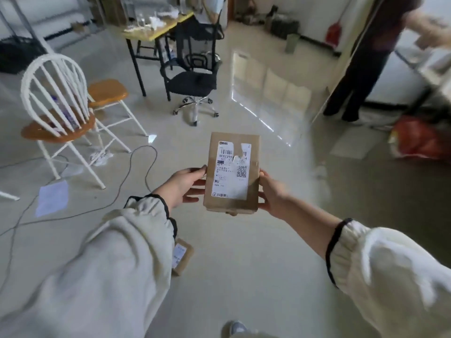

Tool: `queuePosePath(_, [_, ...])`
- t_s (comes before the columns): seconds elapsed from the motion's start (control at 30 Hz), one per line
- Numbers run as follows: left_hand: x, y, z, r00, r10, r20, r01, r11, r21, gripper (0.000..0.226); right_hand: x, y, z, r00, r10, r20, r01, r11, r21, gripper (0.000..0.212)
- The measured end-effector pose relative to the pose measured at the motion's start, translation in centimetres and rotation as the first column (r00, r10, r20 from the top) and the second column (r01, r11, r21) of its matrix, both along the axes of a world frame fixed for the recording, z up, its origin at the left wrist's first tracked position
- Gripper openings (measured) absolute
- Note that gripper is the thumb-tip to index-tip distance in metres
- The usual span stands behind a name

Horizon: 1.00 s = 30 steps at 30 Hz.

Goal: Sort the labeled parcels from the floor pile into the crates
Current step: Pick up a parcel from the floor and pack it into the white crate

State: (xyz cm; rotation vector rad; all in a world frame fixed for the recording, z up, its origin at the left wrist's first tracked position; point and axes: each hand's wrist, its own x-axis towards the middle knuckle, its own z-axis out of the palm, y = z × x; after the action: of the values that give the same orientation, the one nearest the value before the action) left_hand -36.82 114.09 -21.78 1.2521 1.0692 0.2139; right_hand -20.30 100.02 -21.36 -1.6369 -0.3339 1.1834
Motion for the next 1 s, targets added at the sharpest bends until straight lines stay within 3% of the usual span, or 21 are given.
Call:
queuePosePath(0.2, [8.2, -5.1, 3.2, 0.959, -0.28, 0.033, 0.278, 0.959, 0.055, 0.022, 4.2, -9.0, 3.0, 0.966, -0.26, -0.009, 0.26, 0.965, 0.032, 0.032])
queuePosePath(0.4, [18.0, -14.8, 4.6, 0.83, -0.557, 0.027, 0.553, 0.829, 0.08, 0.029, 7.8, -22.0, 5.3, 0.842, -0.539, -0.011, 0.539, 0.841, 0.045, 0.019])
queuePosePath(0.63, [30.5, -37.4, 6.3, 0.524, -0.85, 0.058, 0.843, 0.527, 0.111, 0.033, 11.3, -44.5, 7.3, 0.537, -0.843, 0.021, 0.839, 0.537, 0.089, 0.027])
queuePosePath(1.0, [41.3, -76.4, 4.9, 0.132, -0.988, 0.078, 0.989, 0.136, 0.053, 0.042, 12.1, -79.7, 5.1, 0.01, -1.0, 0.004, 0.999, 0.011, 0.034, 0.024])
